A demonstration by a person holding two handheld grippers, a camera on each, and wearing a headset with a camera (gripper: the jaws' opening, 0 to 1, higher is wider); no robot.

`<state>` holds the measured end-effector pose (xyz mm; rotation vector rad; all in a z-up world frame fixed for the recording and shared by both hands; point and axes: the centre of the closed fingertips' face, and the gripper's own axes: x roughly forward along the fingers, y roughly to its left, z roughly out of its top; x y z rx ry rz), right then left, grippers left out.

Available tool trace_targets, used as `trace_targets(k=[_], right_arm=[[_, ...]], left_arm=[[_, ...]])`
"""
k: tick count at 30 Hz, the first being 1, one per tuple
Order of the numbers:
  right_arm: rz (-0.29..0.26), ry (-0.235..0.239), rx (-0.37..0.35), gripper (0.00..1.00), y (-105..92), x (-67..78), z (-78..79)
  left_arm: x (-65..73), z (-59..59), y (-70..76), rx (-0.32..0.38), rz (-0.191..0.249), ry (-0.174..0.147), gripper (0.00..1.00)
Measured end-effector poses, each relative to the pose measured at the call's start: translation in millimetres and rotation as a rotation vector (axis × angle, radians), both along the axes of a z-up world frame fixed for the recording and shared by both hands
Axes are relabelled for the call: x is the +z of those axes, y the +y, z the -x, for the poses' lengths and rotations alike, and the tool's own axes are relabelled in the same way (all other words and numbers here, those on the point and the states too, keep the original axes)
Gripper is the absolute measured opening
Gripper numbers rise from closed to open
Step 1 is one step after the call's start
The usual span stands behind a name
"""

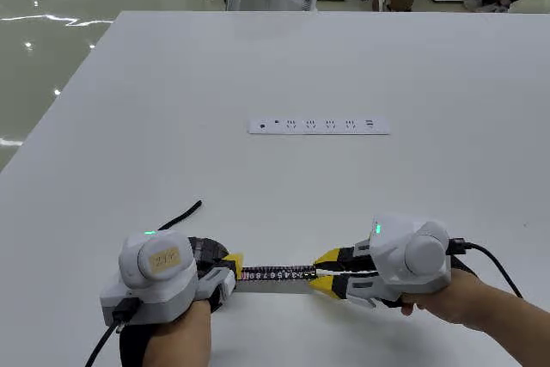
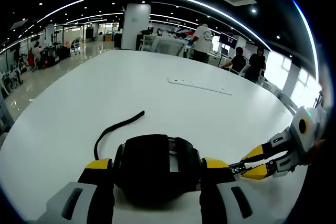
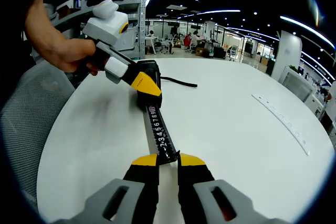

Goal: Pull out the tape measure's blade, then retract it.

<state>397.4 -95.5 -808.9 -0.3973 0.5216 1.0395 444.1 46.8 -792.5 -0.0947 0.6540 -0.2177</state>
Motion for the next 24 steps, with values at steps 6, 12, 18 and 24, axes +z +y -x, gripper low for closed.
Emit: trace_targets(k=[6,12,18,24], right_arm=[[-0.014,0.001,0.003,0.11,11.9,-1.2,-2.9],[-0.02,-0.003,0.008,0.11,23.9,-1.9,-5.7],[-0.024,-0.006,0.006,0.11,32.7,-2.8,-7.5],[-0.031,-0.009,0.01,0.11,47.2,-3.2,-10.5]], left_arm=[[0.0,0.0,-0.2,-0.002,-0.001,0.001,0.63],[0.0,0.1,-0.2,-0.001,0.0,0.002,0.63],[-0.1,0.2,-0.3,-0.001,0.001,0.004,0.63],[-0.1,0.3,-0.1,-0.002,0.003,0.005,0.63]])
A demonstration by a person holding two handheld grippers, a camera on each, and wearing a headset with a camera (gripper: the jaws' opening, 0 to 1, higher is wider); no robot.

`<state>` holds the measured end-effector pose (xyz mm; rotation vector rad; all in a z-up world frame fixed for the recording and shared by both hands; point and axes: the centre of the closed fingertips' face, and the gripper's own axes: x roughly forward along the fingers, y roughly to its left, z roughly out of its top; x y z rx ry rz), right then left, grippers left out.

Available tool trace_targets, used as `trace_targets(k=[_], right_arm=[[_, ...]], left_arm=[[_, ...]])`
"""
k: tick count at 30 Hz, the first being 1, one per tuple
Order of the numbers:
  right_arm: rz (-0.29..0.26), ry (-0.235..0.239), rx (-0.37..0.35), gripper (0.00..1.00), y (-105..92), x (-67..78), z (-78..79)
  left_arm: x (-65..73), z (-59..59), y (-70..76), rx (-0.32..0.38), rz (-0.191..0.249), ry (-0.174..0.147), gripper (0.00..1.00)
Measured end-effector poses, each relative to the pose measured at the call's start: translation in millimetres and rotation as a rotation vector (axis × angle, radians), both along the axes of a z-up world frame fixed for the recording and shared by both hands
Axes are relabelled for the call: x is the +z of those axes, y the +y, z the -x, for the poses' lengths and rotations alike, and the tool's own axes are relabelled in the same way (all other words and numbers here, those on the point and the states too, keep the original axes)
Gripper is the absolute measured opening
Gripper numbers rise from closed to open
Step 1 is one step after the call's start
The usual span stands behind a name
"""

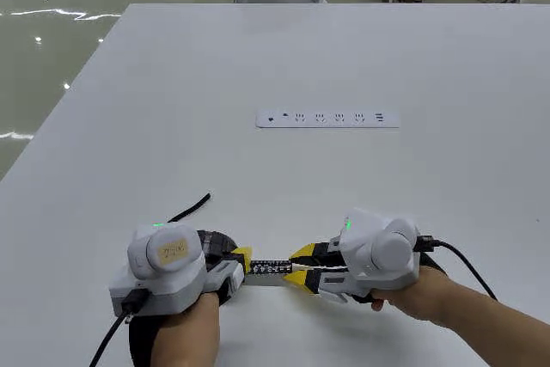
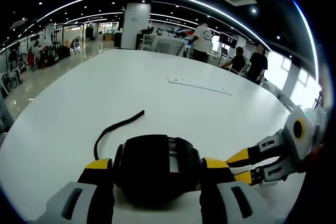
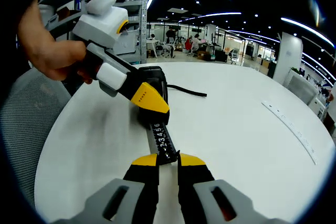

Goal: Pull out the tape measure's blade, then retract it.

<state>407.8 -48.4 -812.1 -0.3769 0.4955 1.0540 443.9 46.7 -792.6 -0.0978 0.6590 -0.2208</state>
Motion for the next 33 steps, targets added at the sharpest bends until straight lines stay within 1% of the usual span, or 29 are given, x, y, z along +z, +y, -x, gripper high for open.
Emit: trace_targets(k=[6,18,25,28,33], right_arm=[[-0.006,-0.002,0.002,0.11,15.0,-0.5,-2.8],[-0.011,-0.008,0.005,0.11,38.5,-2.2,-7.6],[-0.013,-0.006,0.003,0.11,41.7,-2.4,-7.9],[-0.006,-0.011,0.008,0.11,44.6,-3.4,-8.6],[0.0,-0.018,0.012,0.11,44.1,-4.2,-8.4]], left_arm=[[-0.1,-0.4,0.4,0.001,0.004,0.0,0.63],[0.0,0.3,0.1,0.004,0.009,0.003,0.63],[-0.1,0.2,-0.2,0.005,0.009,0.003,0.64],[-0.5,0.4,-0.6,0.002,0.004,-0.001,0.64],[-0.5,0.4,-0.8,0.0,0.001,-0.004,0.64]])
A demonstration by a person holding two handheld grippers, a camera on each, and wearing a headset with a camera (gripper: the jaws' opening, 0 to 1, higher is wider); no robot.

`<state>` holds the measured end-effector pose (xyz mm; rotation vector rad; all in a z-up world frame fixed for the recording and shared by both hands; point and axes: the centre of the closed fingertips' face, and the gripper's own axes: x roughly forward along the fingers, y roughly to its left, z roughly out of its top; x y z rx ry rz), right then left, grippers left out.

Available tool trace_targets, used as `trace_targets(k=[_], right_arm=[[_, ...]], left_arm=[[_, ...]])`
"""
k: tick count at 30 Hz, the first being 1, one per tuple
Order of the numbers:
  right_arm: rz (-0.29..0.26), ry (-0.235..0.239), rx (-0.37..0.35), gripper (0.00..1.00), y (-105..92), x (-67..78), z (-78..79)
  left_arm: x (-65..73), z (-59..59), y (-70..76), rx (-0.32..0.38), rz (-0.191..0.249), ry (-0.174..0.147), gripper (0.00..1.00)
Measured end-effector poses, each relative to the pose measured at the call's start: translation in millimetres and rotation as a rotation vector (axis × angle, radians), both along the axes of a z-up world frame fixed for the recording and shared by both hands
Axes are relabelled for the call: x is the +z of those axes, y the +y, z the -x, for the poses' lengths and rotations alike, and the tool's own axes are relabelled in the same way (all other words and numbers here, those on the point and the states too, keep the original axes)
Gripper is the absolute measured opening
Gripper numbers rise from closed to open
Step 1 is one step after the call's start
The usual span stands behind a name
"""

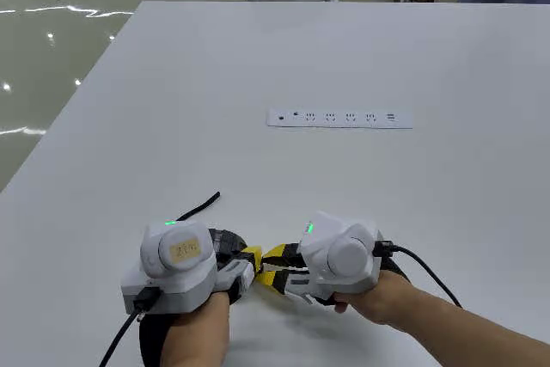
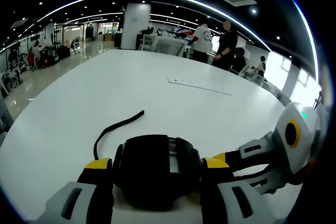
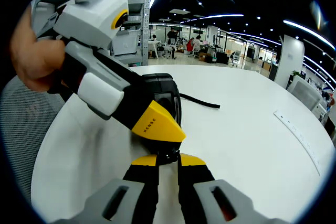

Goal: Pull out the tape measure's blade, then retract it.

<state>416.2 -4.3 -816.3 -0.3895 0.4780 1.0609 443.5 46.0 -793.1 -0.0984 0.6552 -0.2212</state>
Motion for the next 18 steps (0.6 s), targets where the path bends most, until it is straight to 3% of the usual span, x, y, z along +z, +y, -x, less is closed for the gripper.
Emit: trace_targets(k=[18], right_arm=[[-0.001,0.004,-0.009,0.12,-3.4,-2.2,1.1]], left_arm=[[-0.4,-0.1,-1.1,-0.005,-0.015,-0.007,0.65]])
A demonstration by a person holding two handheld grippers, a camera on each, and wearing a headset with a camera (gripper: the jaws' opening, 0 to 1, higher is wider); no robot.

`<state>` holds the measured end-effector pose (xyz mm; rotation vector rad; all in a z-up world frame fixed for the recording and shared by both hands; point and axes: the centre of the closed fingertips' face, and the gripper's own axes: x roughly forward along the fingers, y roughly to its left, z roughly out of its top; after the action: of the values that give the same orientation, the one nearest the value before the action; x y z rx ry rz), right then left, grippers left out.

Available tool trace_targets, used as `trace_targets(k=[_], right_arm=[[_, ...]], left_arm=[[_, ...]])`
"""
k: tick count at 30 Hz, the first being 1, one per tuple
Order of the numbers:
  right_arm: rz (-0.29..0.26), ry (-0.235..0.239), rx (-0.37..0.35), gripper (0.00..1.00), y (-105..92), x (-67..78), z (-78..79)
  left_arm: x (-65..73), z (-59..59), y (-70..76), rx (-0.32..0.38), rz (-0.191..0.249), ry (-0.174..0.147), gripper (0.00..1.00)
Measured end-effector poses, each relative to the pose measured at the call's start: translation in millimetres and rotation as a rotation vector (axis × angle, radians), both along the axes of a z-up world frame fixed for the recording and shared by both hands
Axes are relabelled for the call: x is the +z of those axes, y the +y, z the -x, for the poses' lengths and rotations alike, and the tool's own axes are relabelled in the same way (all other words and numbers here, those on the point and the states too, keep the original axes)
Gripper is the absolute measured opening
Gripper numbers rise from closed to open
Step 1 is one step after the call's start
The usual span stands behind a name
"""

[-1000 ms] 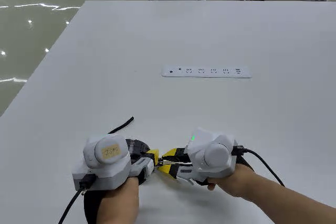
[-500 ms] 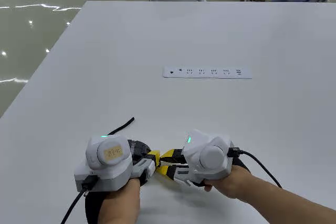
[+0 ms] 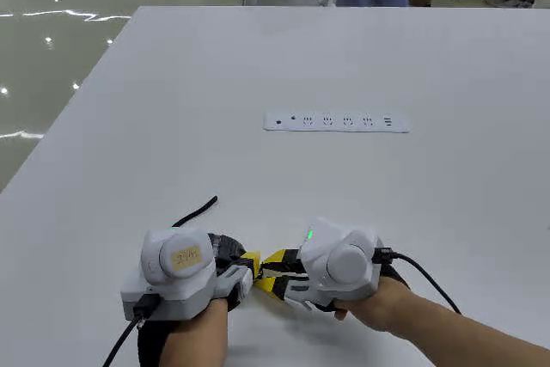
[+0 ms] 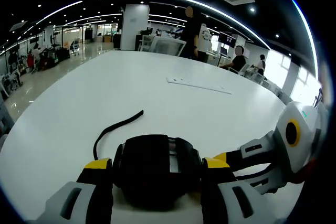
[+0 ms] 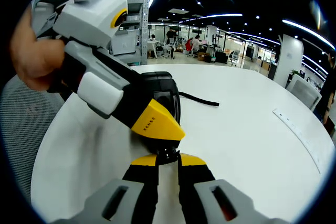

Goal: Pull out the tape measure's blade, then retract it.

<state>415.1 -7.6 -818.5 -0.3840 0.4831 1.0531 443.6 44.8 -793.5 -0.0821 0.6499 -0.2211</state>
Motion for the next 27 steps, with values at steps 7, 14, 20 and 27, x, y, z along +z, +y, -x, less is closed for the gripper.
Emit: trace_targets(k=[7,14,20,27], right_arm=[[0.011,0.003,-0.01,0.13,0.3,-0.7,1.4],[0.019,0.013,-0.023,0.22,-4.4,1.2,4.7],[0.011,0.018,-0.046,0.34,-14.4,7.4,5.6],[0.006,0.036,-0.065,0.45,-20.7,9.4,8.8]], left_arm=[[-0.1,0.0,-0.5,-0.008,-0.006,-0.004,0.66],[0.1,0.8,-1.3,-0.043,-0.019,0.006,0.66],[3.2,1.1,-1.2,-0.109,-0.06,-0.006,0.69],[4.4,3.1,-1.0,-0.161,-0.082,-0.014,0.75]])
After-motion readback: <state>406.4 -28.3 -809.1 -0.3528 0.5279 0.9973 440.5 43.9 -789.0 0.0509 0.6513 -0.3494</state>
